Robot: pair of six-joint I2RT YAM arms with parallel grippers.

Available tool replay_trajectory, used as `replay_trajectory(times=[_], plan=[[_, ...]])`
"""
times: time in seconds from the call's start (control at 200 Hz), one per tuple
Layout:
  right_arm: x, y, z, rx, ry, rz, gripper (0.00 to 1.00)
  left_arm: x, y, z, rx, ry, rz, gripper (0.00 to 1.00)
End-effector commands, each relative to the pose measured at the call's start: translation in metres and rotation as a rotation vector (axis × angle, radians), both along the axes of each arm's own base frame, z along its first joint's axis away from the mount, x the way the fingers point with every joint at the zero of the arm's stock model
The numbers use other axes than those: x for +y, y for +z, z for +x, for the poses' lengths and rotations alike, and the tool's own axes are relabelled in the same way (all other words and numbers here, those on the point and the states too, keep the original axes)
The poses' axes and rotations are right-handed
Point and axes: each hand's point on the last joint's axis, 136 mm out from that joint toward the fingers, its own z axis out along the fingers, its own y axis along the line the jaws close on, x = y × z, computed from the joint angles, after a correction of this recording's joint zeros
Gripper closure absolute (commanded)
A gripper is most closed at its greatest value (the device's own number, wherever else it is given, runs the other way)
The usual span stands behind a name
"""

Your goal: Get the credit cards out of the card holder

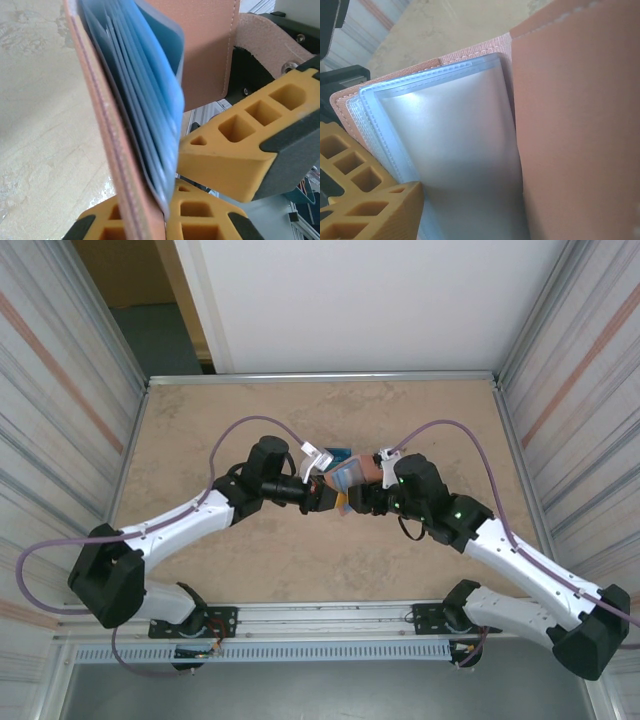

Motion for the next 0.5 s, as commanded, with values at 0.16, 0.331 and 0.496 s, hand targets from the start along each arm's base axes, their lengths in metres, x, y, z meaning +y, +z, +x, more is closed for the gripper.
replay_trajectory(times=[0.16,0.331,0.496], plan=[[0.0,0.017,0.008,-0.018,-0.015,0.073,0.59,-0.006,0.03,-0.01,-0.051,-0.093,-0.08,0.92],[-0.005,0.022,0.007,-0.017,-0.03,0.117,0.61,-0.006,0.034,-0.009,-0.052,-0.096,-0.099,0.83],[-0.01,0.019,0.007,-0.01,-0.048,0.127,0.64,-0.008,0.038,-0.01,-0.055,-0.107,-0.113,0.79]])
